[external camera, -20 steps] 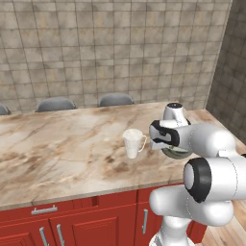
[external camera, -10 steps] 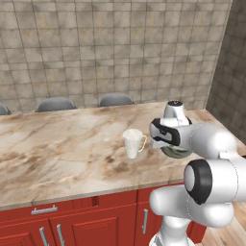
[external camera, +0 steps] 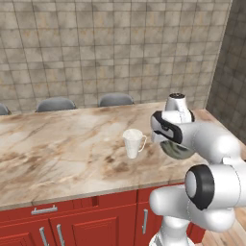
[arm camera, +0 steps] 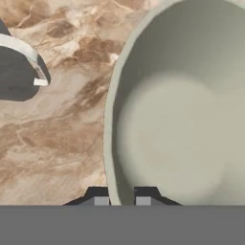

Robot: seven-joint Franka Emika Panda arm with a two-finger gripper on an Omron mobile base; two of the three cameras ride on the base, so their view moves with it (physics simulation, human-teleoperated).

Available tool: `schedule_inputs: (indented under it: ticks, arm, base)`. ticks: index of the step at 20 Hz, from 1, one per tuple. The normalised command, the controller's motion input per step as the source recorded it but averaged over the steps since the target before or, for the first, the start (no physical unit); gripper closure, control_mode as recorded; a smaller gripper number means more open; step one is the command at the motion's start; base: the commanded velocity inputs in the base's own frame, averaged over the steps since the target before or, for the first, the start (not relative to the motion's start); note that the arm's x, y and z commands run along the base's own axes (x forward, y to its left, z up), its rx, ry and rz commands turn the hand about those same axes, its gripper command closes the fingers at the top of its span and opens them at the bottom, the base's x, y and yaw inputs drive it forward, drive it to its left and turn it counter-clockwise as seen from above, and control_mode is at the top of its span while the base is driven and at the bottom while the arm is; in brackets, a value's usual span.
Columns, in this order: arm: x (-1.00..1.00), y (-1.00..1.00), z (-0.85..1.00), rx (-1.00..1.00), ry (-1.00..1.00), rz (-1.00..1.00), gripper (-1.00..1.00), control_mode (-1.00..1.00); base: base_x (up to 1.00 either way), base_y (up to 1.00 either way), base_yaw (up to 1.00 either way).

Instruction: Pick the jug and bowl and place them in the sink. Then turn on the water.

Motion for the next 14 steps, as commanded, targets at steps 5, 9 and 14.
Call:
schedule_inputs:
  ticks: [5,9,14]
  arm:
    - [0.0,0.0,0.4,0.0,-0.03,0.02,1.0,-1.0]
    - [0.0,0.0,0.34,-0.01,-0.06,0.05,1.0,-1.0]
    - [0.0,0.0,0.25,-0.03,-0.08,0.06,1.0,-1.0]
  base:
    - [0.0,0.0,0.0]
    - [0.0,0.0,0.0]
    - [0.0,0.0,0.0]
